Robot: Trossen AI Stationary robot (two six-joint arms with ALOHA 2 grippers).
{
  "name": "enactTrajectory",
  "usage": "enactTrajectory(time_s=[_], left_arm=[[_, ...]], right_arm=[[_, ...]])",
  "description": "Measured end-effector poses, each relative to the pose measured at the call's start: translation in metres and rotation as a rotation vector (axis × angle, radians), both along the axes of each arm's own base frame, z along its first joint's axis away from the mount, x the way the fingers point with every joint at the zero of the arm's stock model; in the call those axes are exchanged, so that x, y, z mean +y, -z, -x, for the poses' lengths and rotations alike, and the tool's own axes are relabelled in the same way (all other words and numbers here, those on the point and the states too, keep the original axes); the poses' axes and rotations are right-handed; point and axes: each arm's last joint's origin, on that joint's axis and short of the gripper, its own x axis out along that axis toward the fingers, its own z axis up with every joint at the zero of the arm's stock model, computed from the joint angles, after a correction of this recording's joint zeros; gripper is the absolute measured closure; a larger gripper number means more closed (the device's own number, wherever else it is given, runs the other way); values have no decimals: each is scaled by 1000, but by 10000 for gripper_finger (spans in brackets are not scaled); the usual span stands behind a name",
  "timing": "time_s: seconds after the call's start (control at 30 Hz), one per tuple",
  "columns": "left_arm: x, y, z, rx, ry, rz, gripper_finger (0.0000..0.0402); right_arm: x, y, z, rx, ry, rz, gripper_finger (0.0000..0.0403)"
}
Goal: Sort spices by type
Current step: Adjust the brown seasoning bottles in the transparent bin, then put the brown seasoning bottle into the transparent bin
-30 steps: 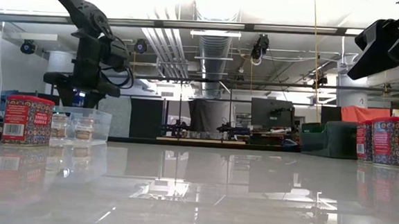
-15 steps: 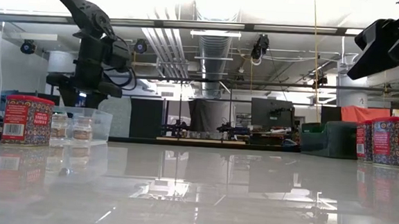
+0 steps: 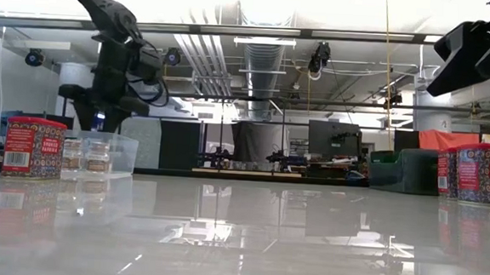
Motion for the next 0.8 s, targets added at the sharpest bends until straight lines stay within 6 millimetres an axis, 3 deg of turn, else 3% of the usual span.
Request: enactTrajectory(time_s=[0.27,0.43,0.6,0.7,0.8], left_arm=[[1,-41,-15,-80,70,-106,194],[-22,-77,-39,-181,203,-227,194],[-78,-99,-79,-303,442,-391,194],[-123,-104,-101,-421,629,-458,194],[-176,-100,-119,-508,929,-494,194]], right_arm=[[-1,3,1,1,-25,38,110],[-3,9,0,-83,-7,73,92],[0,10,-4,-256,-82,73,72],[1,5,-6,-351,-64,60,62],[7,-6,-8,-384,-37,28,60]])
